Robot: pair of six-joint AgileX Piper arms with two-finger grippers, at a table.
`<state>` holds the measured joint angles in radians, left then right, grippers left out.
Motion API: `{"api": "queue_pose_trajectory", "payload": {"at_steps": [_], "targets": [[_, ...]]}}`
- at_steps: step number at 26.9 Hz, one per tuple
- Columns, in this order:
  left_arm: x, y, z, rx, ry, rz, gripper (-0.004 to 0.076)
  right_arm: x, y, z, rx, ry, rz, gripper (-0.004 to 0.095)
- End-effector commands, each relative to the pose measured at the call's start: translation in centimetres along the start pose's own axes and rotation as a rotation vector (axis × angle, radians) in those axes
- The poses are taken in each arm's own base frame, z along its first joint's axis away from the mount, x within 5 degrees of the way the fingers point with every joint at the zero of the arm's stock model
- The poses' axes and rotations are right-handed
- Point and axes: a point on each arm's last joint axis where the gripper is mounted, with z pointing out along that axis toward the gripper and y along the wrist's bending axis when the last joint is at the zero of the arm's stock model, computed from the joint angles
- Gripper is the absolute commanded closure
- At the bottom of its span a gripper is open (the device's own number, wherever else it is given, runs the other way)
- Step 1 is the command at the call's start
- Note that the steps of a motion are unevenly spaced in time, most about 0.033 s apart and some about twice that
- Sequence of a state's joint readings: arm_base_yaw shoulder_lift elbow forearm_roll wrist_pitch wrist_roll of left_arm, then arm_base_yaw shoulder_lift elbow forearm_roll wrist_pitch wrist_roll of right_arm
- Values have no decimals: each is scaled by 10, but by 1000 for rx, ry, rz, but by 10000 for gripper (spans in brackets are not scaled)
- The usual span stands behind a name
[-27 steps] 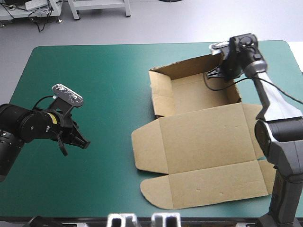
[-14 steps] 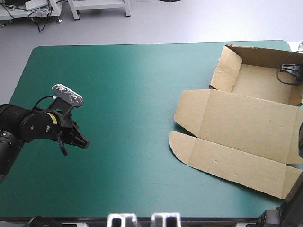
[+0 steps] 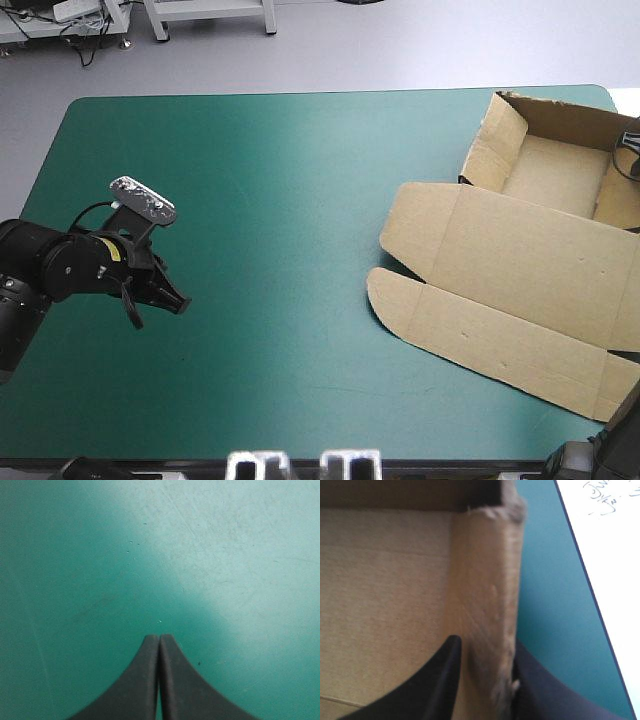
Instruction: Fold the box
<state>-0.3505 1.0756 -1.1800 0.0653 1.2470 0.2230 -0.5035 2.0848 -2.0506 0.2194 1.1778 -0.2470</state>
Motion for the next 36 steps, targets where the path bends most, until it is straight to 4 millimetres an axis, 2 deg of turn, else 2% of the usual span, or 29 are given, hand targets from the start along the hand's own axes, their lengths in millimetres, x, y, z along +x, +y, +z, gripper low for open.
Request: {"api": "queue_pose_trajectory", "payload": {"at_steps": [1,4,7,9,12,16,19,23,26,29,30,33,34,36], "targets": [[-1,1,-11,-7,-42,-10,732,-11,4,-38,9,-137,-4,315],[-1,1,-11,-6,-37,-10,732,-11,-2,-39,20,-137,31,207],[-1,1,-11,-7,-40,-23,732,-12,-2,-48,5,-144,38,209],[-2,1,-11,-8,-49,-37,732,-16,1,-61,-17,-173,39,210],[-3,1,-11,-10,-56,-37,732,-24,11,-94,-55,-257,23,215],[-3,1,-11,-10,-57,-37,732,-31,32,-150,-141,-425,-9,269],[-6,2,-11,-24,-92,-68,732,-28,53,-195,-246,-545,-88,339],[-7,4,-15,-42,-138,-81,732,-16,81,-242,-411,-670,-211,488],[-6,4,-18,-43,-142,-81,732,-2,105,-275,-476,-754,-324,618],[-6,4,-18,-43,-142,-81,732,13,130,-299,-497,-800,-420,724],[-6,3,-18,-34,-144,-84,732,22,148,-311,-513,-817,-479,782],[-7,2,-18,-23,-154,-89,732,40,186,-322,-502,-815,-615,886],[-7,2,-18,-23,-154,-89,732,46,203,-320,-488,-789,-666,924],[-7,2,-18,-22,-153,-89,732,57,228,-308,-483,-722,-740,926]]}}
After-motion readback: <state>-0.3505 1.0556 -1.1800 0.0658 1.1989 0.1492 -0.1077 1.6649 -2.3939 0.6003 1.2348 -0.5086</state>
